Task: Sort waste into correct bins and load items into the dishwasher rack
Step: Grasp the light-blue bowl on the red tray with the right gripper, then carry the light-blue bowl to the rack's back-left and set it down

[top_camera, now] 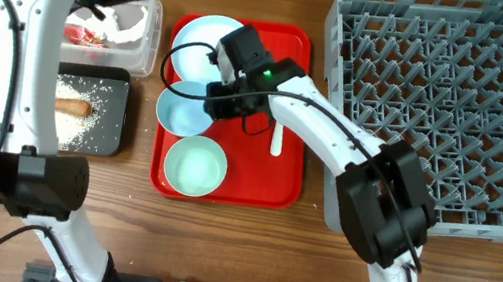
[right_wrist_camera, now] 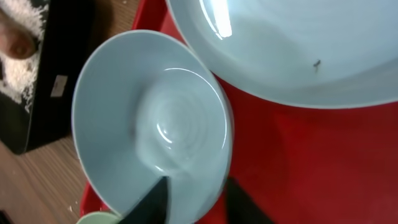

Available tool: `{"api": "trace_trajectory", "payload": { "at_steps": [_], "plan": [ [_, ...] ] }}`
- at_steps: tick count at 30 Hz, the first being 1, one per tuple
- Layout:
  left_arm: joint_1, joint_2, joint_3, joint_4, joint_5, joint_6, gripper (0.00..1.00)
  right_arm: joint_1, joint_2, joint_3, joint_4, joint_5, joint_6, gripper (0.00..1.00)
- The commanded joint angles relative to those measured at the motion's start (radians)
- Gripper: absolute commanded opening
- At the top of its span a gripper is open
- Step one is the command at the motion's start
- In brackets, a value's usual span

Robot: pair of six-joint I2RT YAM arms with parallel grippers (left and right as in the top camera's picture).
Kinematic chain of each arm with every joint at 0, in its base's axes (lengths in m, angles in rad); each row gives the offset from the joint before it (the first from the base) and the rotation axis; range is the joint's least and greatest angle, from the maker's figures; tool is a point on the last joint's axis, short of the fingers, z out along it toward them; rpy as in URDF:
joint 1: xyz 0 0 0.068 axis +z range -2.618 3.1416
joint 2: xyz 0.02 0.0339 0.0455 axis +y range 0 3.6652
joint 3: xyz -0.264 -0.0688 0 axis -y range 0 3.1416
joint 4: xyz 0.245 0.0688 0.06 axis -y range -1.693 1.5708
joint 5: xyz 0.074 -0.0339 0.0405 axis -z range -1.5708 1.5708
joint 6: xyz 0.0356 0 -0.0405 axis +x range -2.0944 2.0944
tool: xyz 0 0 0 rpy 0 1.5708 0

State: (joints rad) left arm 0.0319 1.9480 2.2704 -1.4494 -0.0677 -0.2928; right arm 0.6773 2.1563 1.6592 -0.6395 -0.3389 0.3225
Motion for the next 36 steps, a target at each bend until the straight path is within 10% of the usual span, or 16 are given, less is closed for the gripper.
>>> {"api": "trace_trajectory", "payload": {
  "at_steps": [1,7,12,23,33,36],
  "plan": [
    [0.017,0.012,0.000,0.006,-0.054,-0.094,1.00,-0.002,0.042,0.008,0.006,0.000,0.021,0.21],
    [0.017,0.012,0.000,0.005,-0.054,-0.094,1.00,-0.002,0.063,0.008,0.015,0.000,0.045,0.27],
    [0.017,0.012,0.000,0.006,-0.053,-0.094,1.00,-0.002,0.063,0.008,0.017,0.000,0.047,0.05],
    [0.017,0.012,0.000,0.006,-0.054,-0.094,1.00,-0.102,-0.208,0.009,0.015,0.115,0.043,0.04],
    [0.017,0.012,0.000,0.006,-0.053,-0.094,1.00,-0.310,-0.409,0.008,0.051,1.181,0.032,0.04],
    [0.017,0.012,0.000,0.006,-0.053,-0.094,1.00,-0.359,-0.358,0.008,0.141,1.241,-0.104,0.04]
  ]
}}
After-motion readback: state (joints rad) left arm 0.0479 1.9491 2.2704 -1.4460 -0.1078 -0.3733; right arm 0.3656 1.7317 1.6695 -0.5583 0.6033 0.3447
